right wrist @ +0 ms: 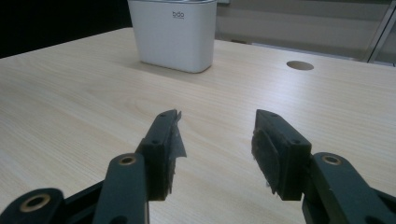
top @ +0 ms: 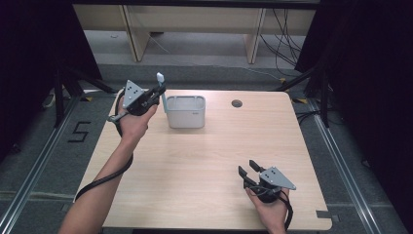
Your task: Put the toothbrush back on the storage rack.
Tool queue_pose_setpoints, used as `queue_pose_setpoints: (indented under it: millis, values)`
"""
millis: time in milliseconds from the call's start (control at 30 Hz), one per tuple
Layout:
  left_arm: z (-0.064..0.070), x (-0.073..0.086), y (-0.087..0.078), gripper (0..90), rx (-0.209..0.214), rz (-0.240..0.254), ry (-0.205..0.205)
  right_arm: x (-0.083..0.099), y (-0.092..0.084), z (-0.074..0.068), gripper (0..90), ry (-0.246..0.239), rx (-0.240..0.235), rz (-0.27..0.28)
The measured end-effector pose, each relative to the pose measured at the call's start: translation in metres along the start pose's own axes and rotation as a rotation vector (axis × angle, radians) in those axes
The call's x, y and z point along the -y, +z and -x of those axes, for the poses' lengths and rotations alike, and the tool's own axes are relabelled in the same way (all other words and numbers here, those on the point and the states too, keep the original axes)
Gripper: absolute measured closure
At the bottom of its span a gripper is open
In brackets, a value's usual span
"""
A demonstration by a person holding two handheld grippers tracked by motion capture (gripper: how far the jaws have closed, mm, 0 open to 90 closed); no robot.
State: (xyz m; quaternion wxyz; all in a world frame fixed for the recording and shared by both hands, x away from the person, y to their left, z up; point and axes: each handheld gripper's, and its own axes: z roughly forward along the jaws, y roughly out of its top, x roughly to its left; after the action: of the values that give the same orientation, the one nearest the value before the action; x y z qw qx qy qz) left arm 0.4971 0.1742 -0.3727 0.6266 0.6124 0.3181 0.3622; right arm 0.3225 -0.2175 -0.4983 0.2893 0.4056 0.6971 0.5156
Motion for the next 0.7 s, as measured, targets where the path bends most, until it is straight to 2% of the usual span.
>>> queue_pose_setpoints:
  millis: [67,100,200,233,267,300,333,367,400,467,500,533,700]
  values:
    - [-0.001,0.0,0.002,85.0,-0.003,0.001,-0.003,0.0,-0.001,0.0,51.2,0.005,0.008,0.0]
    - [0.0,0.0,0.003,85.0,-0.016,-0.006,-0.02,0.0,0.0,0.0,51.2,0.005,0.004,0.005]
    - [-0.001,-0.001,0.005,85.0,-0.016,-0.007,-0.034,0.0,-0.001,0.001,51.2,0.0,0.01,0.002]
    - [-0.001,-0.001,0.006,85.0,-0.017,-0.005,-0.035,-0.001,-0.001,0.001,51.2,0.001,0.007,0.002]
    - [-0.004,-0.002,0.008,85.0,-0.014,0.009,-0.001,-0.001,-0.001,0.001,51.2,-0.011,0.011,0.009]
    - [-0.003,-0.001,0.008,85.0,-0.027,0.001,-0.012,0.0,-0.001,0.0,51.2,0.011,0.004,-0.002]
    - [-0.004,-0.001,0.009,85.0,-0.028,0.001,-0.011,0.0,0.0,0.0,51.2,0.011,0.001,0.004]
    - [-0.003,-0.001,0.009,85.0,-0.026,-0.001,-0.027,0.0,0.0,0.002,51.1,-0.012,0.012,0.009]
    - [-0.004,-0.001,0.01,85.0,-0.027,-0.002,-0.028,0.0,0.0,0.0,51.1,0.016,-0.004,0.008]
    - [-0.006,-0.001,0.012,85.0,-0.029,0.009,-0.019,0.0,-0.001,0.0,51.1,0.013,0.002,-0.004]
    - [-0.006,-0.001,0.013,85.0,-0.031,0.009,-0.018,0.0,0.0,0.001,51.1,0.012,-0.003,0.009]
    - [-0.006,0.0,0.014,85.0,-0.028,0.004,-0.04,0.0,0.0,0.002,51.1,-0.009,0.004,0.016]
    - [-0.009,0.0,0.019,85.0,-0.029,0.01,-0.038,0.0,0.0,0.002,51.1,-0.003,-0.001,0.013]
